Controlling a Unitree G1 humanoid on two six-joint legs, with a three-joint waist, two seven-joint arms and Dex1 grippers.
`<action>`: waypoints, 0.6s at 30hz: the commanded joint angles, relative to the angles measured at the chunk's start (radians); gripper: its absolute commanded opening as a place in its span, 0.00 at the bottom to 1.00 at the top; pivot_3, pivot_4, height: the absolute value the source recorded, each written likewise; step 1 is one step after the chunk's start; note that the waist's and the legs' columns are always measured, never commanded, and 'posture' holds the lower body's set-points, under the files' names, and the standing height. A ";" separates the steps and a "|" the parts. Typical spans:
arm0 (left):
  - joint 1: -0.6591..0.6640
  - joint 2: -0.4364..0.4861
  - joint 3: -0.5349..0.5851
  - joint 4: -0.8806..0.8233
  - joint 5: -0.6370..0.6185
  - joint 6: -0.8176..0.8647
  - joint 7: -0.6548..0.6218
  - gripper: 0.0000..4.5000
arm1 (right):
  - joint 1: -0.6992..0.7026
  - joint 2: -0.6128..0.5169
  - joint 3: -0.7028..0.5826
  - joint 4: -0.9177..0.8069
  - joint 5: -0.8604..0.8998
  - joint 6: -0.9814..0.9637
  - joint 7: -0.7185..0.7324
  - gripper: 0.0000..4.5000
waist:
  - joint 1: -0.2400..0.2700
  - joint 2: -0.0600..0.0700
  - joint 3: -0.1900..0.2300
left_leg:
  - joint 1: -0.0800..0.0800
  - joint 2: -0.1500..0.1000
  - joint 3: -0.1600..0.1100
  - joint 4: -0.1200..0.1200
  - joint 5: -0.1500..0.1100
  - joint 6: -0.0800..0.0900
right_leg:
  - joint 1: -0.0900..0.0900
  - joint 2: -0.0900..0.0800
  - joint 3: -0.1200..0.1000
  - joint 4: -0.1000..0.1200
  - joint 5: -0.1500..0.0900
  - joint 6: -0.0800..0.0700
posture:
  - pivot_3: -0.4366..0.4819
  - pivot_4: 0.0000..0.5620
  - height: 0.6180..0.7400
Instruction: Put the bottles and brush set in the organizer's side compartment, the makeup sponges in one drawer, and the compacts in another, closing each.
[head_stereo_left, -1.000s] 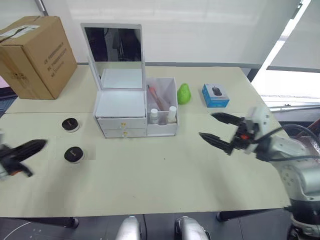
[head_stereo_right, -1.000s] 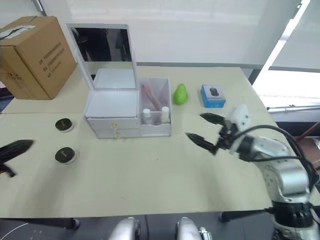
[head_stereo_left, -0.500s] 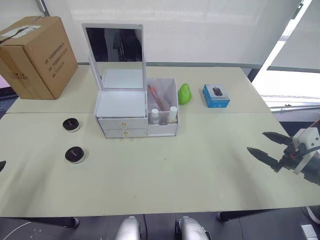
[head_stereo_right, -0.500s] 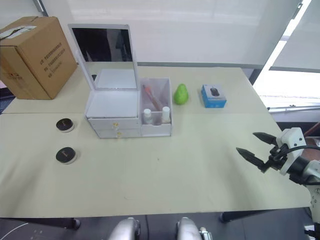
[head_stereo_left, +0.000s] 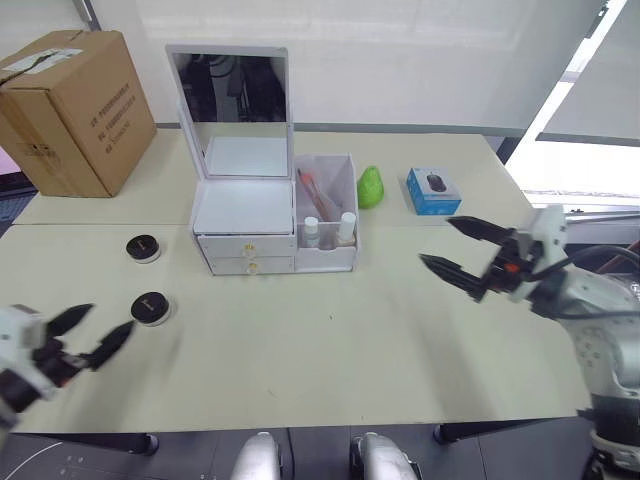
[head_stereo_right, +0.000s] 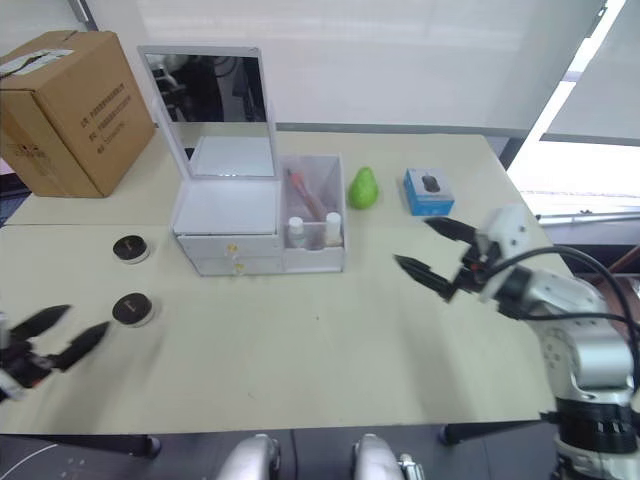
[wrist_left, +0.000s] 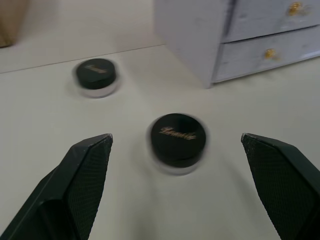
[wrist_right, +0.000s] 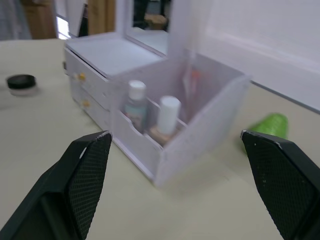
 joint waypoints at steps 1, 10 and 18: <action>0.014 -0.141 -0.155 -0.166 0.074 -0.083 0.147 0.98 | -0.099 0.039 0.072 -0.018 0.020 0.013 0.024 1.00 | 0.001 -0.002 -0.001 | -0.001 -0.001 0.000 0.000 0.000 0.000 | 0.000 0.000 0.000 0.000 0.000 -0.001 | 0.48 0.27 0.85; -0.225 -0.415 -0.561 0.088 0.558 -0.356 0.561 0.98 | -0.187 0.101 0.186 -0.068 0.114 0.064 0.152 1.00 | 0.011 0.006 -0.004 | 0.001 -0.003 -0.004 0.006 0.000 0.001 | 0.007 0.002 0.001 -0.002 -0.001 -0.001 | 0.48 0.27 0.85; -0.390 -0.451 -0.601 0.355 0.584 -0.450 0.654 0.98 | -0.203 0.123 0.210 -0.071 0.105 0.070 0.164 1.00 | -0.002 0.006 -0.004 | 0.000 -0.003 -0.009 0.010 0.000 0.001 | 0.007 0.005 0.001 -0.001 0.003 0.005 | 0.48 0.27 0.85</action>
